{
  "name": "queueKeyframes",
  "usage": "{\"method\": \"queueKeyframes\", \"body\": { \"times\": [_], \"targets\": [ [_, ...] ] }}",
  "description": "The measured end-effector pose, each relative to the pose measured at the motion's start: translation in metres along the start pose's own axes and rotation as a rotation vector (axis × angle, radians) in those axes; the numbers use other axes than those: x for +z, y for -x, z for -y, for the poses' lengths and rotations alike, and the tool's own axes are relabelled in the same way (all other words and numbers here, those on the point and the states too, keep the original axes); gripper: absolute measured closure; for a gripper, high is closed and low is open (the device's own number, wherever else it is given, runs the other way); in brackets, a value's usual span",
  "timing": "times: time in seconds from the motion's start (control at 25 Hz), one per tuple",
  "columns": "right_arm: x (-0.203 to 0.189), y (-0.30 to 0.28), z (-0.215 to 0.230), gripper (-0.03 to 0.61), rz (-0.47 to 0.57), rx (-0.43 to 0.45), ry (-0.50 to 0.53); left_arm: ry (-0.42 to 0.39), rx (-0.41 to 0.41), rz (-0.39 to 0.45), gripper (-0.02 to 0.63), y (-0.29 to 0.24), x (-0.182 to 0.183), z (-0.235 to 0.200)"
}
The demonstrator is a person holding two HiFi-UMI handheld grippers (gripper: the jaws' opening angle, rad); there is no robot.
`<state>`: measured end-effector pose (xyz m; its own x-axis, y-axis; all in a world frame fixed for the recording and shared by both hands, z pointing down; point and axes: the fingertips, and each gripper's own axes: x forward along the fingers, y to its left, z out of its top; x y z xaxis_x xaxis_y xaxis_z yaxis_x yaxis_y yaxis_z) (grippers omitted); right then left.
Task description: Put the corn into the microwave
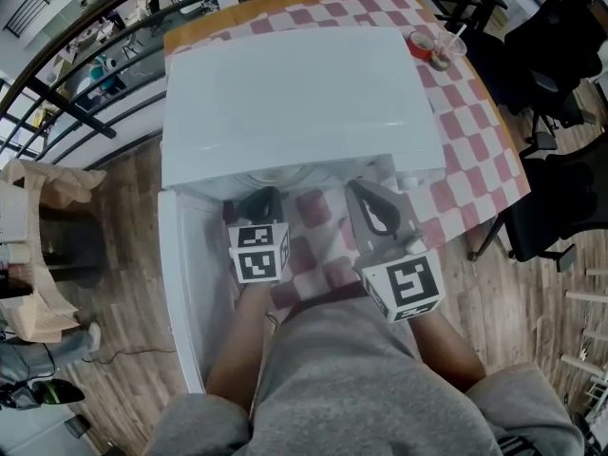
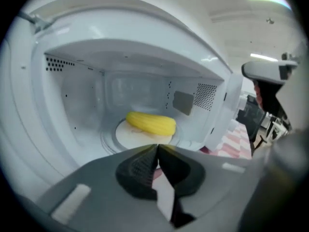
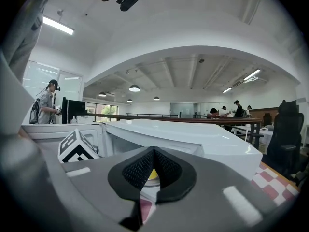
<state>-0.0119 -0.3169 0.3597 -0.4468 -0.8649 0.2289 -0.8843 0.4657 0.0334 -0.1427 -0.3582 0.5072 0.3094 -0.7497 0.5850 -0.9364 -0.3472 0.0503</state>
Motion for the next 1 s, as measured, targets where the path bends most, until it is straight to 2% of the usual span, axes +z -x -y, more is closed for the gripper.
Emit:
{"method": "queueKeyframes", "body": {
  "times": [0.12,0.36,0.48,0.64,1.0],
  "targets": [
    [0.001,0.013,0.001,0.58,0.006,-0.001,0.028,-0.024,-0.018,0.062,0.603,0.023,0.007,0.016],
    [0.005,0.032,0.004,0.58,0.012,0.012,0.034,-0.068,-0.039,0.223,0.603,0.076,0.052,0.048],
    [0.006,0.044,0.006,0.58,0.011,0.019,0.043,-0.079,-0.04,0.278,0.603,0.098,0.063,0.063],
    [0.009,0.061,0.009,0.58,0.02,0.031,0.015,-0.075,-0.041,0.306,0.603,0.121,0.064,0.078],
    [0.004,0.125,0.01,0.58,0.056,0.053,0.004,-0.062,-0.014,0.318,0.603,0.182,0.042,0.128]
  ]
}}
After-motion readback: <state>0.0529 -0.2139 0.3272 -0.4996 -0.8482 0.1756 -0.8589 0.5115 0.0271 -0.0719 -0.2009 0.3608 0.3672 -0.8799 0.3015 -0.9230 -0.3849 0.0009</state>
